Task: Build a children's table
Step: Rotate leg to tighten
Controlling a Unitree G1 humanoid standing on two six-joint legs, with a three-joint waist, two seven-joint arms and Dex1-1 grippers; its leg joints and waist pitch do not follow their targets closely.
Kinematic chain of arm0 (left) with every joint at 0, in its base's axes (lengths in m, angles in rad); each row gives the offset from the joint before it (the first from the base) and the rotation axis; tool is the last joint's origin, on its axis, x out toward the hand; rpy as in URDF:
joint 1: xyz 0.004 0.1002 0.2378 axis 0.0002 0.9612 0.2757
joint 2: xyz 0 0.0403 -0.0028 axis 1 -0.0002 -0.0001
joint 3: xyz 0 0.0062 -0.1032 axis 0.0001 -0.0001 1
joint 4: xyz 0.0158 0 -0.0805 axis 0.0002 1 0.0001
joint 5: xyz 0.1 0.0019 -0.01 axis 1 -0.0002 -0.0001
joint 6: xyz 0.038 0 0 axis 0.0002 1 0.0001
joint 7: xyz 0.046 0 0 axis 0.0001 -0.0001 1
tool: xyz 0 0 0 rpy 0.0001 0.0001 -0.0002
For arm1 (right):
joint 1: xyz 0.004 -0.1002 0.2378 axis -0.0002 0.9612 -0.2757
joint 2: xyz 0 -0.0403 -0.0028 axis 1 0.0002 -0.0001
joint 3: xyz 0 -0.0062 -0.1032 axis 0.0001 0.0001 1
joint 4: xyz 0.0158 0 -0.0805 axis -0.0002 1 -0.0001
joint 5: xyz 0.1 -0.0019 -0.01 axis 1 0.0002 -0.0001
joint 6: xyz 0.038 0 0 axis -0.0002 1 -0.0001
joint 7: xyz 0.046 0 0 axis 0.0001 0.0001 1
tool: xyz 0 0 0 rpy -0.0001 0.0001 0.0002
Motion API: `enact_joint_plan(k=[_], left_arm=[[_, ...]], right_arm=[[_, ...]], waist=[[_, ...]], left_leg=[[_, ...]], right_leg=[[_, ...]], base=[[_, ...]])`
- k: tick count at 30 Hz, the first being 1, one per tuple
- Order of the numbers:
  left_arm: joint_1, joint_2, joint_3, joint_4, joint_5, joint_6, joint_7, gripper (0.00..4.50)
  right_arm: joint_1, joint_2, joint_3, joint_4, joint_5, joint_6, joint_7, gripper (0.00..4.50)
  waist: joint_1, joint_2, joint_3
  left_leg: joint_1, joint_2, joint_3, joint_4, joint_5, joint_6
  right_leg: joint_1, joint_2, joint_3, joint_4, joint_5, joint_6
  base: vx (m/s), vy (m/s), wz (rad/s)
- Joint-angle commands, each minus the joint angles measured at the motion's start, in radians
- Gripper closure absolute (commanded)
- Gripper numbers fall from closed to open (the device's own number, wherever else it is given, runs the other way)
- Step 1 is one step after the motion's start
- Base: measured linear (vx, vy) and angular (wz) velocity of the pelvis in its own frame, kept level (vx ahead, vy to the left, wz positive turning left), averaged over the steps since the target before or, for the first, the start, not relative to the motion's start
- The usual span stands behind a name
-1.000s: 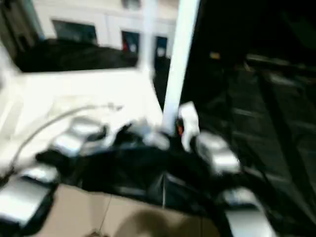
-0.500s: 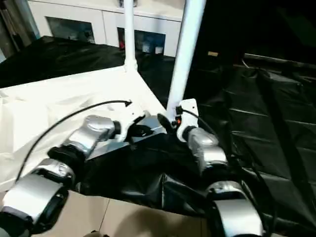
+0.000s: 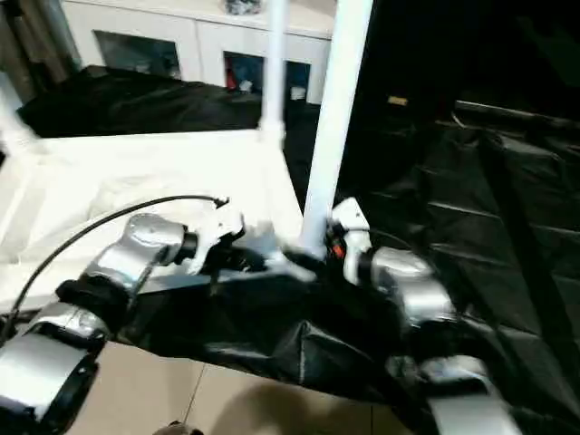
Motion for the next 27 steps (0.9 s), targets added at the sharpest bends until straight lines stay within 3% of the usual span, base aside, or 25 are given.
enact_joint_plan(k=[1, 3, 4, 11, 16, 20, 22, 26, 27], left_arm=[[-0.006, -0.011, -0.017, -0.028, -0.017, -0.015, -0.033, 4.50], [-0.006, -0.005, -0.017, -0.028, -0.016, -0.015, -0.040, 4.50], [-0.005, 0.003, -0.016, -0.031, -0.015, -0.015, -0.052, 4.50], [-0.010, -0.003, 0.003, -0.029, -0.010, -0.004, 0.005, 4.50], [-0.041, -0.044, 0.034, 0.008, -0.006, 0.019, 0.134, 4.50], [-0.086, -0.100, 0.055, 0.064, 0.015, 0.042, 0.314, 4.50], [-0.100, -0.127, 0.063, 0.079, 0.015, 0.059, 0.374, 4.50], [-0.111, -0.173, 0.073, 0.086, 0.012, 0.076, 0.443, 4.50], [-0.111, -0.182, 0.073, 0.085, 0.011, 0.076, 0.447, 4.50]], right_arm=[[0.018, 0.009, 0.084, -0.056, 0.022, 0.041, 0.109, 0.86], [0.019, 0.007, 0.086, -0.062, 0.023, 0.047, 0.115, 0.86], [0.022, 0.006, 0.086, -0.072, 0.023, 0.055, 0.119, 1.12], [0.025, 0.037, 0.070, -0.067, 0.008, 0.051, 0.059, 1.62], [-0.009, 0.092, 0.020, 0.022, -0.034, 0.033, -0.153, 1.75], [-0.086, 0.174, -0.060, 0.197, -0.065, 0.005, -0.492, 1.78], [-0.119, 0.213, -0.110, 0.256, -0.039, 0.005, -0.605, 1.78], [-0.157, 0.262, -0.131, 0.323, -0.050, -0.034, -0.708, 1.78], [-0.163, 0.271, -0.130, 0.331, -0.052, -0.048, -0.707, 1.22]], waist=[[0.002, 0.006, -0.067], [0.002, 0.006, -0.067], [0.001, 0.005, -0.066], [0.002, 0.006, -0.065], [-0.007, 0.004, -0.062], [-0.023, 0.007, -0.063], [-0.028, 0.011, -0.067], [-0.031, 0.011, -0.071], [-0.031, 0.011, -0.071]], left_leg=[[0.014, 0.040, -0.016, -0.064, -0.199, 0.062], [0.014, 0.040, -0.016, -0.065, -0.206, 0.057], [0.014, 0.040, -0.016, -0.065, -0.215, 0.051], [0.015, 0.040, -0.017, -0.067, -0.221, 0.032], [0.019, 0.036, -0.021, -0.069, -0.253, 0.009], [0.019, 0.035, -0.024, -0.072, -0.256, -0.016], [0.018, 0.033, -0.022, -0.068, -0.236, -0.014], [0.012, 0.032, -0.020, -0.066, -0.192, 0.013], [0.013, 0.031, -0.019, -0.065, -0.186, 0.019]], right_leg=[[0.055, -0.071, 0.058, -0.072, -0.140, -0.234], [0.053, -0.073, 0.057, -0.072, -0.156, -0.232], [0.052, -0.073, 0.058, -0.075, -0.176, -0.228], [0.049, -0.074, 0.058, -0.078, -0.210, -0.214], [0.045, -0.078, 0.058, -0.088, -0.296, -0.194], [0.041, -0.075, 0.058, -0.089, -0.317, -0.182], [0.043, -0.075, 0.060, -0.085, -0.267, -0.193], [0.050, -0.072, 0.060, -0.074, -0.160, -0.217], [0.050, -0.070, 0.059, -0.073, -0.138, -0.223]], base=[[0.000, 0.000, 0.00], [0.000, 0.000, 0.00], [0.000, 0.000, 0.00], [0.000, 0.000, 0.00], [0.000, 0.000, 0.00], [0.000, 0.000, 0.00], [0.000, 0.000, 0.00], [0.000, 0.000, 0.00], [0.000, 0.000, 0.00]])
